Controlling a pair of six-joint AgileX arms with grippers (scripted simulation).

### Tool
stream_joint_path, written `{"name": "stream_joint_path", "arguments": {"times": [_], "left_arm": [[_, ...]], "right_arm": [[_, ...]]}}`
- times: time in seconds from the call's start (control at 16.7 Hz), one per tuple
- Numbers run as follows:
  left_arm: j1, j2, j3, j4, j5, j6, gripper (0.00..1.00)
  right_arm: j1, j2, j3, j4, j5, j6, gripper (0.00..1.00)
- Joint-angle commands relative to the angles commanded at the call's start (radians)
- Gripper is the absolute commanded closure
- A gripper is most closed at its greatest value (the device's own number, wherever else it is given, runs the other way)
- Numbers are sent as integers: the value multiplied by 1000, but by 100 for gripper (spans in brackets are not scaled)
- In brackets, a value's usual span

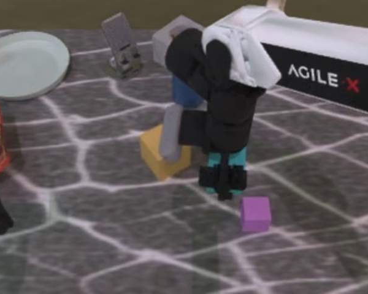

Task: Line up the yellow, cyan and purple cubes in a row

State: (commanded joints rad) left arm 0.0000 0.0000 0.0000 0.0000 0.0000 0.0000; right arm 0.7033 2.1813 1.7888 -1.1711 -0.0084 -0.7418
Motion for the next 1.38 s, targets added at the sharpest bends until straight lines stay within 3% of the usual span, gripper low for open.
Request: {"name": "stream_joint_path", "arguments": {"times": [0.18, 0.54, 0.9, 1.2, 1.38], "left_arm": [[0, 0, 0, 0, 0, 0, 0], [0, 0, 0, 0, 0, 0, 0], [0, 0, 0, 0, 0, 0, 0], [0, 0, 0, 0, 0, 0, 0], [0, 0, 0, 0, 0, 0, 0]], "right_arm": [[65, -51, -57, 13, 1, -51, 100], [60, -44, -70, 28, 0, -47, 100], [64, 11, -210, 233, 0, -52, 100], [65, 20, -230, 258, 2, -53, 100], [65, 20, -230, 258, 2, -53, 77]]}}
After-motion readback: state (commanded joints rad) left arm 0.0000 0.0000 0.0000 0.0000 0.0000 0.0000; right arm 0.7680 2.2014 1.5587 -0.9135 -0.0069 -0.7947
